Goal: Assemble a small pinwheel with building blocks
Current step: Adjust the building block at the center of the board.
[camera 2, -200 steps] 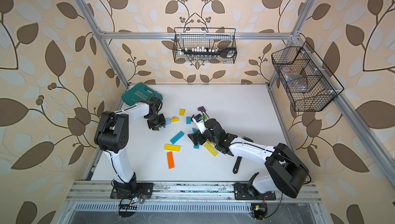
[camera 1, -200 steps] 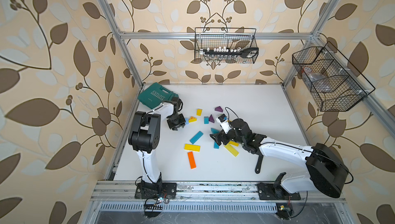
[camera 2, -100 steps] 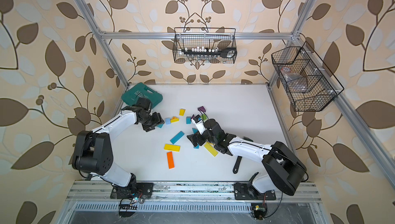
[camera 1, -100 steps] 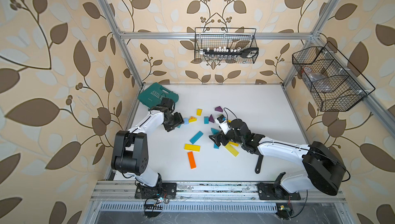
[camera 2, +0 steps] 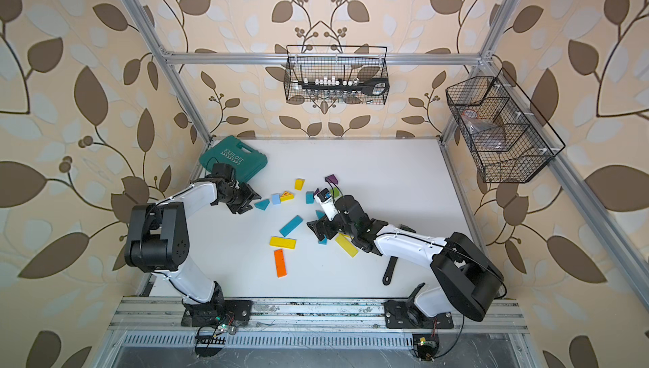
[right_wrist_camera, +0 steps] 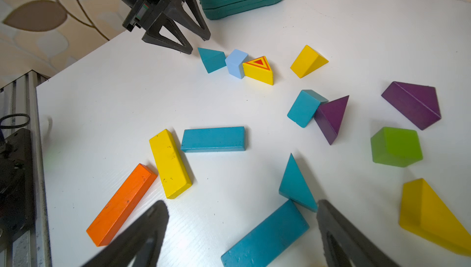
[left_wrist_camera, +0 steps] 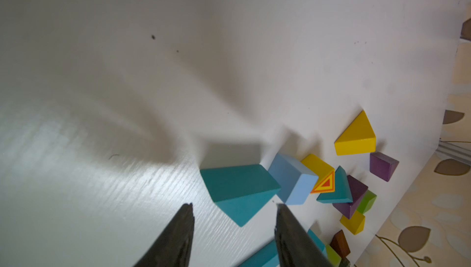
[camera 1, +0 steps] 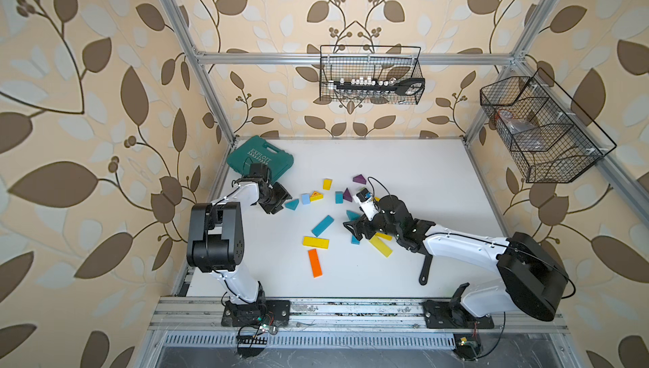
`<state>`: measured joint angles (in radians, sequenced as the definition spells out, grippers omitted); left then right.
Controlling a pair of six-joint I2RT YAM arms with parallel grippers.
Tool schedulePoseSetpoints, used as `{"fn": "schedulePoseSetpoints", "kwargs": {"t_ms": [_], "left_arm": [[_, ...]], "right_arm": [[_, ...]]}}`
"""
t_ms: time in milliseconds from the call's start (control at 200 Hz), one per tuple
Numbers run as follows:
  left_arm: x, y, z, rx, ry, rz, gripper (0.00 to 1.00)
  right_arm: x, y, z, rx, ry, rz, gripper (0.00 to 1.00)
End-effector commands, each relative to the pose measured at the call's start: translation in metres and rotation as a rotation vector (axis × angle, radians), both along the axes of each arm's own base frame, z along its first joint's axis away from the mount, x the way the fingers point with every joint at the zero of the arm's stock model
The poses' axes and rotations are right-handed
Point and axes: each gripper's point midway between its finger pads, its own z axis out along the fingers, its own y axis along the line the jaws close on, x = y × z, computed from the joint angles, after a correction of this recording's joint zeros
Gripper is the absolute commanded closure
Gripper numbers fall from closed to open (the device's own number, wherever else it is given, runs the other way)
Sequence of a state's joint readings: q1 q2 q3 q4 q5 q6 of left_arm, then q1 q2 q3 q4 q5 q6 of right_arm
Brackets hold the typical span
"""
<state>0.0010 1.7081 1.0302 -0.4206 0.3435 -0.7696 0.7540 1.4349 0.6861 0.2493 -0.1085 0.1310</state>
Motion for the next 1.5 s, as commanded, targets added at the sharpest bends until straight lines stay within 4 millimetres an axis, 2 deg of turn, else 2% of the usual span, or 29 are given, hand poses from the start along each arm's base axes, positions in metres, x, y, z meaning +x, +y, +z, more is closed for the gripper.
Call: {"fn": "schedulePoseSetpoints", "kwargs": {"t_ms": [0, 125, 405, 995, 1120, 1230, 1305, 1330, 1414, 1494], "left_arm": [[0.002, 0.005, 0.000, -0.013, 0.021, 0.055, 0.50], [-0.002, 0.011, -0.004, 0.011, 0.064, 0.083, 0.50], [-0.003, 0.007, -0.020, -0.025, 0.125, 0.112, 0.52], [0.012, -0.003, -0.022, -0.078, 0.120, 0.094, 0.53], [0.015, -0.002, -0.017, -0.064, 0.117, 0.065, 0.53], [0.004, 0.016, -0.005, 0.031, 0.128, 0.093, 0.46], [-0.010, 0.033, 0.004, 0.103, 0.157, 0.149, 0.30], [-0.015, 0.036, 0.006, 0.121, 0.164, 0.163, 0.27], [-0.029, 0.040, 0.009, 0.136, 0.183, 0.205, 0.26], [-0.041, 0.037, 0.005, 0.108, 0.193, 0.226, 0.35]], "right_arm": [[-0.001, -0.002, -0.003, 0.002, 0.010, -0.003, 0.08], [-0.001, -0.002, -0.003, 0.002, 0.010, -0.003, 0.08], [-0.001, -0.001, -0.004, 0.001, 0.010, -0.003, 0.08], [0.000, -0.001, -0.005, 0.003, 0.013, -0.002, 0.08], [-0.001, 0.000, -0.005, 0.002, 0.015, 0.001, 0.08], [-0.001, 0.000, -0.005, 0.002, 0.017, 0.001, 0.08], [-0.002, 0.000, -0.004, 0.005, 0.016, 0.005, 0.08], [-0.002, 0.000, -0.004, 0.006, 0.016, 0.006, 0.08], [-0.002, 0.000, -0.004, 0.006, 0.017, 0.004, 0.08], [-0.002, 0.000, -0.004, 0.006, 0.017, 0.003, 0.08]]}}
